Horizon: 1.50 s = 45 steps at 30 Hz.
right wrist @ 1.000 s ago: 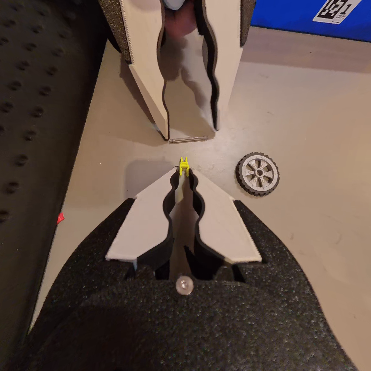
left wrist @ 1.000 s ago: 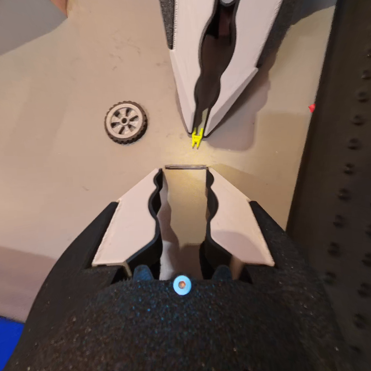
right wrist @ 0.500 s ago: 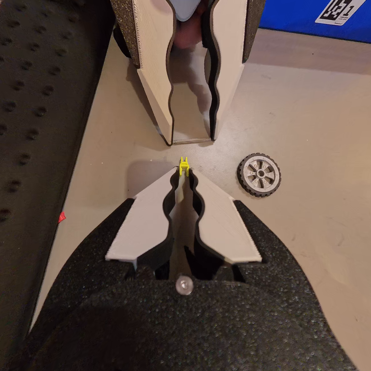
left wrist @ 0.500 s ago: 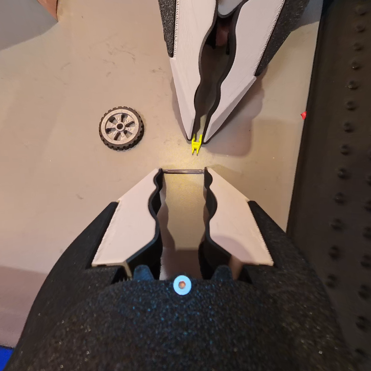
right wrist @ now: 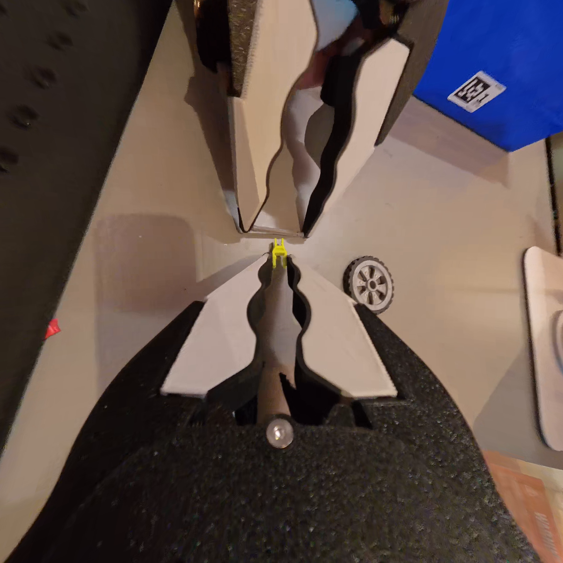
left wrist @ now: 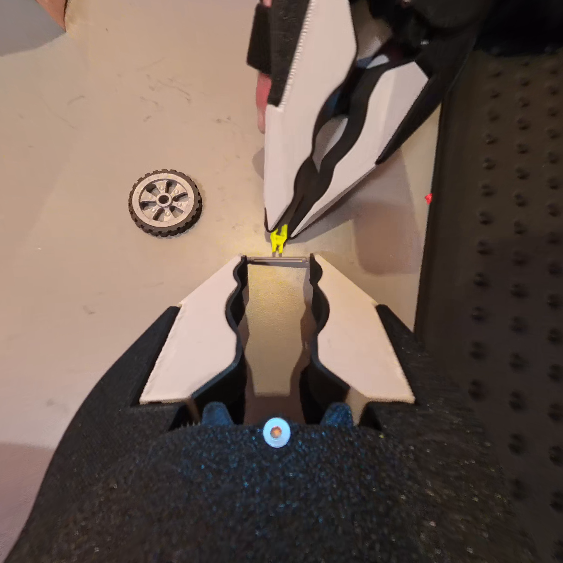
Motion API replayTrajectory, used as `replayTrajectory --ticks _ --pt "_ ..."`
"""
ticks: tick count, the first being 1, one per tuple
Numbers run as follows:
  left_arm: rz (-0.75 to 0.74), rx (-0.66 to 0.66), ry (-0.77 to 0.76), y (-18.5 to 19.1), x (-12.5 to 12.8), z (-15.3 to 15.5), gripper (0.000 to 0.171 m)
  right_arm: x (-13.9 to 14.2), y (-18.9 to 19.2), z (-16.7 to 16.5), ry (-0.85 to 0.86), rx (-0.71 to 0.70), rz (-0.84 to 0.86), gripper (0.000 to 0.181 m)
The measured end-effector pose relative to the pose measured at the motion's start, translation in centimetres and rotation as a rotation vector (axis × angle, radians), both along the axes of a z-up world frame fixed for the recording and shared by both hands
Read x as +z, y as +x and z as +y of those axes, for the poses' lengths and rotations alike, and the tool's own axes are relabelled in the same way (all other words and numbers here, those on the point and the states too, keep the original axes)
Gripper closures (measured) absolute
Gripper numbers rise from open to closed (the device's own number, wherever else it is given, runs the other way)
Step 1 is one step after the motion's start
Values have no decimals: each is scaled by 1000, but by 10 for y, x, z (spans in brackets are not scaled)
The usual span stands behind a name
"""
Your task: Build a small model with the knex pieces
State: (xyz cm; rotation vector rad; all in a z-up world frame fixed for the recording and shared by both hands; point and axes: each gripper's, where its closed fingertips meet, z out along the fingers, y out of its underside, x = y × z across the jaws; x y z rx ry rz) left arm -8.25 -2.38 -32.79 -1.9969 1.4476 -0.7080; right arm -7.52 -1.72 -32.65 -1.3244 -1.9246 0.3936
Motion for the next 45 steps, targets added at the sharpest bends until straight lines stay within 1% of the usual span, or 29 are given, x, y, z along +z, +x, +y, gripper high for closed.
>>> replayTrajectory --ticks 3,8,21,29,34,45 --pt "-15 4 -43 1 1 0 133 4 -2 1 122 15 0 172" --pt "-36 11 -90 1 2 -1 133 1 -3 0 313 60 -30 172" --pt "-61 27 -143 1 3 0 133 3 -4 0 564 115 7 173" --pt "-74 29 -171 1 4 0 133 4 -5 -1 605 152 67 173" --pt "-77 25 -178 1 4 0 133 4 -4 -1 583 158 87 173" --pt "-75 18 -179 1 4 -1 133 7 -7 -5 605 188 131 173"
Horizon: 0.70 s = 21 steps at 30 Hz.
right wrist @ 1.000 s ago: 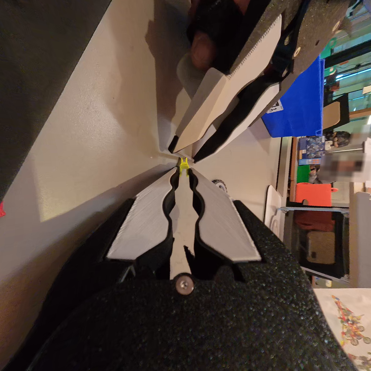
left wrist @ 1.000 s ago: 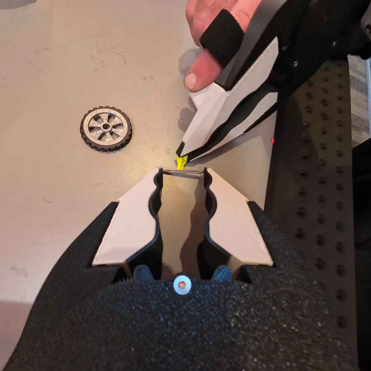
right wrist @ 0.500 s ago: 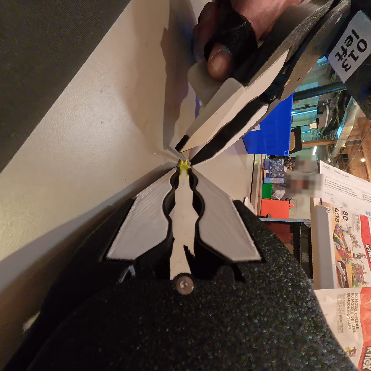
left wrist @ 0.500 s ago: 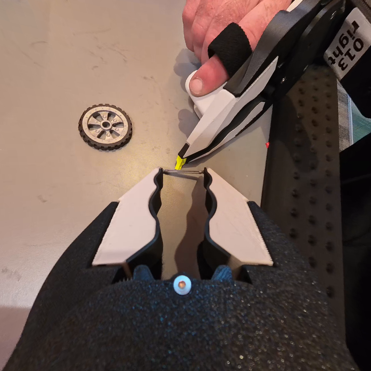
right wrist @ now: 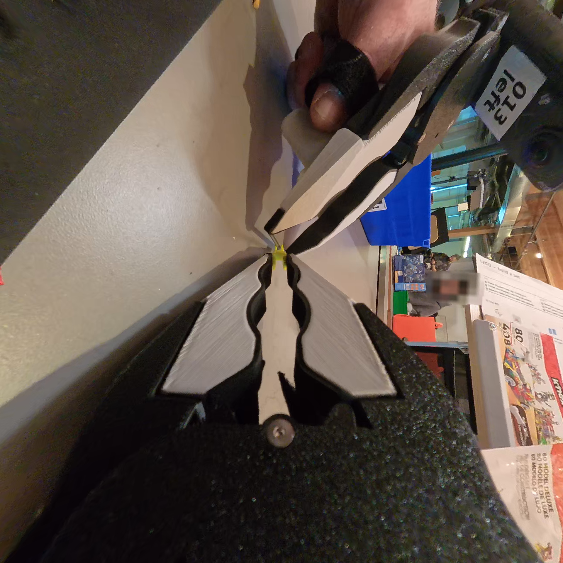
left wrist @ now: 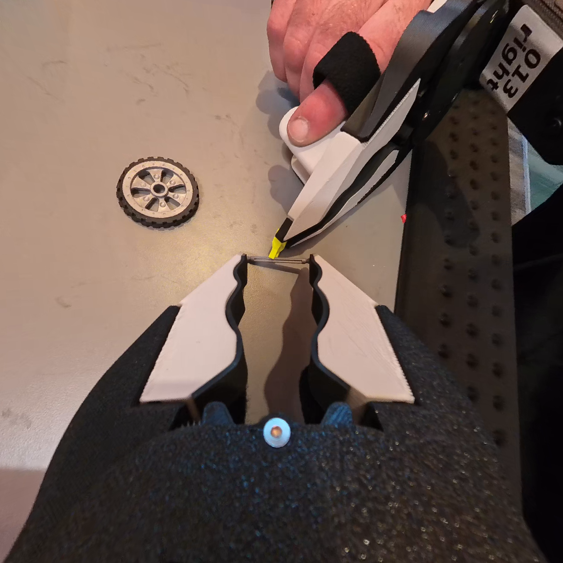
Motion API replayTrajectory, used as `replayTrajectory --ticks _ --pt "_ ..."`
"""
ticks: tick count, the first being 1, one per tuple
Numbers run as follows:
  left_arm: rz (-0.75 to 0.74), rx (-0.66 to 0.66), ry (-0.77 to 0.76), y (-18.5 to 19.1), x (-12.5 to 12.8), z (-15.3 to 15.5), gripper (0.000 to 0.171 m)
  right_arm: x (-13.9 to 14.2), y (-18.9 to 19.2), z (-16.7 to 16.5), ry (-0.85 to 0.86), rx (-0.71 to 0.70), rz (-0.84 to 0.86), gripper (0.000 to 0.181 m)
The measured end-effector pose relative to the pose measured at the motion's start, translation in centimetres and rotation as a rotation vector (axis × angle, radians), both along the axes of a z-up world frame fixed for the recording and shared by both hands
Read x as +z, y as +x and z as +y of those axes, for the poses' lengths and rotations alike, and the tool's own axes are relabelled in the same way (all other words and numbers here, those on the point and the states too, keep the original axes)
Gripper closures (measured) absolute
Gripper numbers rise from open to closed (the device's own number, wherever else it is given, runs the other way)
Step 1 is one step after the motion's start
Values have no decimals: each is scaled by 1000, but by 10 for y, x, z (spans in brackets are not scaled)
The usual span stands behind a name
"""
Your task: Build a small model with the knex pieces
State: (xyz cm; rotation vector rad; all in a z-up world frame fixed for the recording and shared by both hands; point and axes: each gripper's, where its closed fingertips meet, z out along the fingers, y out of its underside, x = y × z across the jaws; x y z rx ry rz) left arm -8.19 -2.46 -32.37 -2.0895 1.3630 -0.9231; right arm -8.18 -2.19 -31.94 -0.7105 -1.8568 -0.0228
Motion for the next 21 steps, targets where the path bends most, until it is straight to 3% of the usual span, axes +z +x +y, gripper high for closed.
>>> replayTrajectory --ticks 12,21 --pt "22 1 41 0 -2 0 134 -3 -6 -1 -56 63 -24 173" --pt "16 -1 40 0 -1 0 133 0 -3 2 -277 22 -11 167"
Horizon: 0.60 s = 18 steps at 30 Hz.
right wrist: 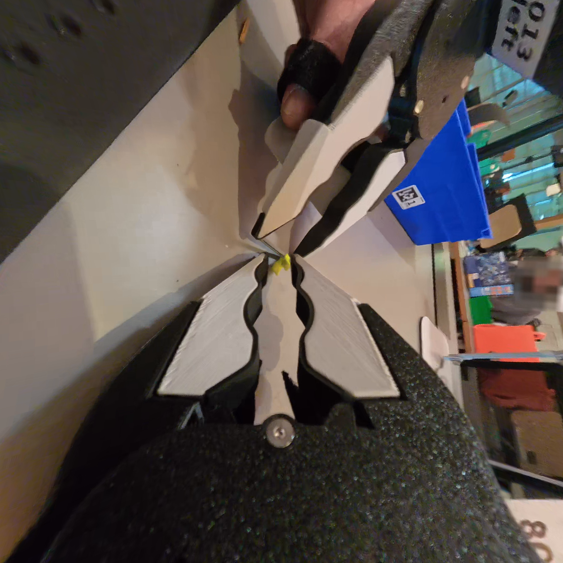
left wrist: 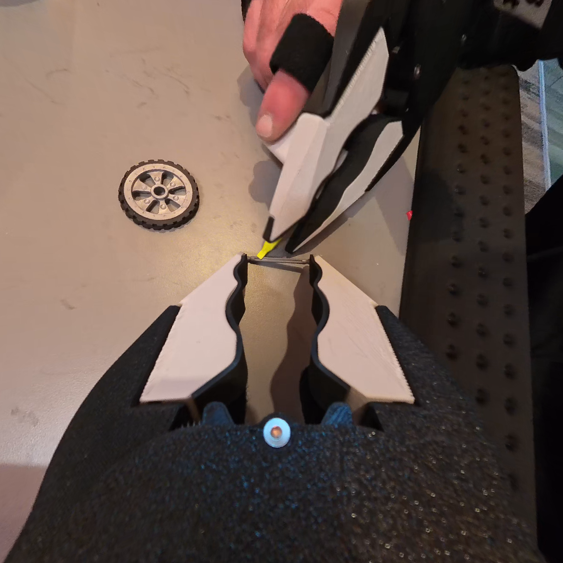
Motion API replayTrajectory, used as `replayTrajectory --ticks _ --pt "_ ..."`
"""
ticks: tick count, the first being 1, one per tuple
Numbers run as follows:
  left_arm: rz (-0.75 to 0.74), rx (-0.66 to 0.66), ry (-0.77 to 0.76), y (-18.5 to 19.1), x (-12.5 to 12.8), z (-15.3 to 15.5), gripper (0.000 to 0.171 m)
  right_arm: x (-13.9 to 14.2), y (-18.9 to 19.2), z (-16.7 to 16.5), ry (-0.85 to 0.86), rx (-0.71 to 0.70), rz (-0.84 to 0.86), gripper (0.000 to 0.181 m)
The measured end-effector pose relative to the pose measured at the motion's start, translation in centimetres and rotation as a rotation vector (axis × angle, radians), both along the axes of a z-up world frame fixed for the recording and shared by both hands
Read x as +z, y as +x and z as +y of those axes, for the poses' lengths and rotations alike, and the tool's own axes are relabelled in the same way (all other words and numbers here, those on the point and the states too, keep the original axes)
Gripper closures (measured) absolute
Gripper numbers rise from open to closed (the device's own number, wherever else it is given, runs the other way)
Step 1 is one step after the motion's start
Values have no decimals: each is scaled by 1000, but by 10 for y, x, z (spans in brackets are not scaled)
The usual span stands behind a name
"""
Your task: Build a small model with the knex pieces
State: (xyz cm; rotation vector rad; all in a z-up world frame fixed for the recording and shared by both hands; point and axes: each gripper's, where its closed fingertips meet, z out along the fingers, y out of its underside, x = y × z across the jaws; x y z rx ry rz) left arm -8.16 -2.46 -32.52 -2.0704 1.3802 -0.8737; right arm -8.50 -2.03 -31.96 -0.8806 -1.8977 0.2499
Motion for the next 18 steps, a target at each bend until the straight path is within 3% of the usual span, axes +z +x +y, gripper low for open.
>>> replayTrajectory --ticks 2,9,14,18 --pt "1 -1 1 0 0 0 133 1 3 5 -55 -27 -6 158" --pt "4 -2 10 0 0 0 133 -3 7 10 -412 -159 -74 156" --pt "10 -3 18 0 -1 0 133 -6 3 14 -515 -232 -101 173" --pt "15 -3 27 0 -1 0 133 -9 3 14 -558 -240 -126 174"
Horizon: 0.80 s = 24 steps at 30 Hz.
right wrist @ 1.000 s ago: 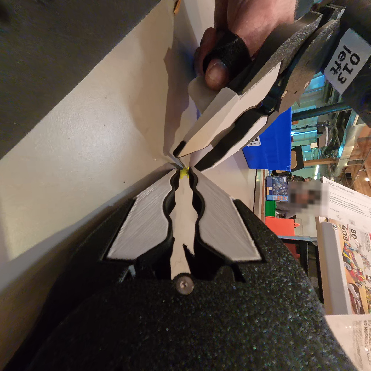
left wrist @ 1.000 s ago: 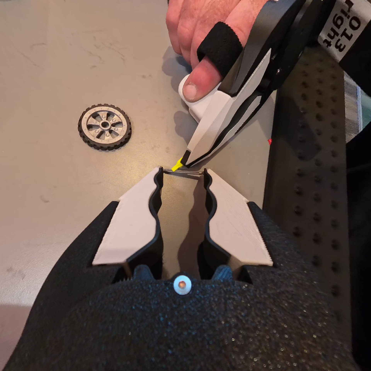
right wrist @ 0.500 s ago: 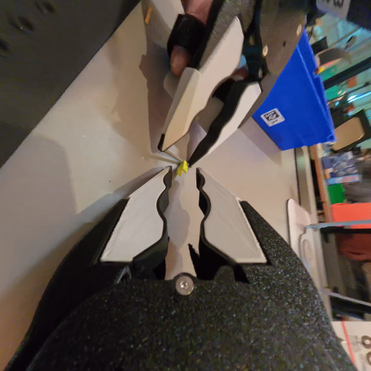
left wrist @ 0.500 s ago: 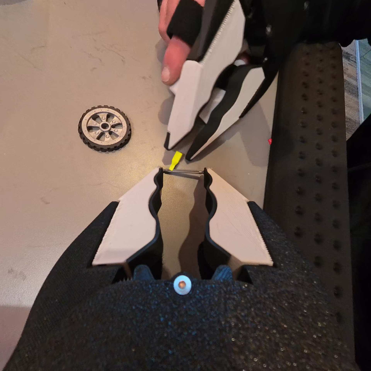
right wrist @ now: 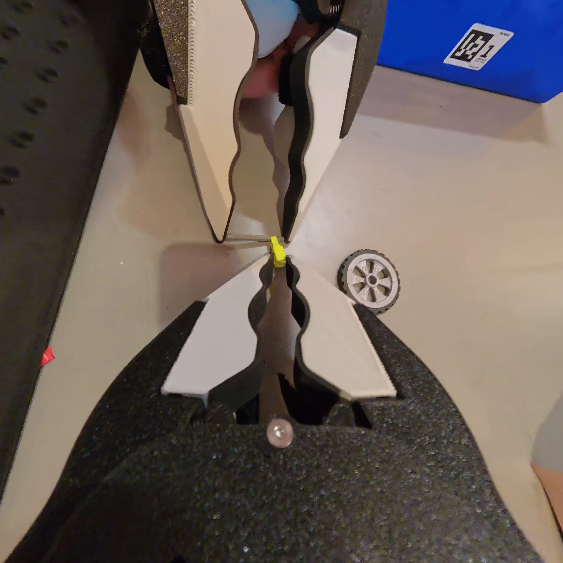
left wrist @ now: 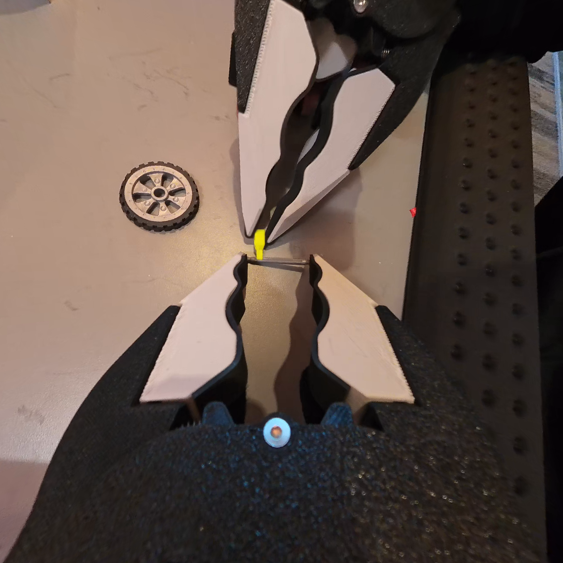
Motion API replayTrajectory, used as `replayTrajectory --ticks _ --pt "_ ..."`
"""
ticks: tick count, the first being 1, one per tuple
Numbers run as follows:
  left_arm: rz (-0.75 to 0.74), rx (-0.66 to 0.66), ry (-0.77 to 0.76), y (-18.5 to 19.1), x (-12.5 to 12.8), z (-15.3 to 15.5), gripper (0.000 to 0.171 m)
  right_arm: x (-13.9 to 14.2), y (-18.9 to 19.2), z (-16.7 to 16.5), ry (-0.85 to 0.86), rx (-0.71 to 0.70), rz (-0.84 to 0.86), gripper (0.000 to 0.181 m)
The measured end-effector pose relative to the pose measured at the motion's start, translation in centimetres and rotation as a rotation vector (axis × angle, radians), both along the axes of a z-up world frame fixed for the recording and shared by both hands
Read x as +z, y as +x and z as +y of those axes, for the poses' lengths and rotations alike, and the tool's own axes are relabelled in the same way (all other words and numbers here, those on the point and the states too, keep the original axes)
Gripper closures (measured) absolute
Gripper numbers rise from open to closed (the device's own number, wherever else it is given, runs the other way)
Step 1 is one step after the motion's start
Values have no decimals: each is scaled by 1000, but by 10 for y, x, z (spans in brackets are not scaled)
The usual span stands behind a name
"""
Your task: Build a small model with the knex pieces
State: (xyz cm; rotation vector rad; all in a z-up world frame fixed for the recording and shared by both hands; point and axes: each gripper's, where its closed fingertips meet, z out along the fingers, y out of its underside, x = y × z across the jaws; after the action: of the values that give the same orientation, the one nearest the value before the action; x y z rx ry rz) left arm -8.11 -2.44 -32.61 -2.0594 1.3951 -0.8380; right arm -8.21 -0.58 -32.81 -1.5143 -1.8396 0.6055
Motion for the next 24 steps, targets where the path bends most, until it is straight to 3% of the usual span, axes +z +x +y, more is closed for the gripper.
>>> replayTrajectory --ticks 9,17,24 --pt "21 18 48 -1 -1 0 133 -1 -2 -1 -127 26 -27 176" --pt "22 30 89 -1 -1 -1 132 -2 -2 -2 -119 35 -31 176" --pt "19 61 113 -8 5 -1 114 -3 -2 -2 -114 33 -29 176"
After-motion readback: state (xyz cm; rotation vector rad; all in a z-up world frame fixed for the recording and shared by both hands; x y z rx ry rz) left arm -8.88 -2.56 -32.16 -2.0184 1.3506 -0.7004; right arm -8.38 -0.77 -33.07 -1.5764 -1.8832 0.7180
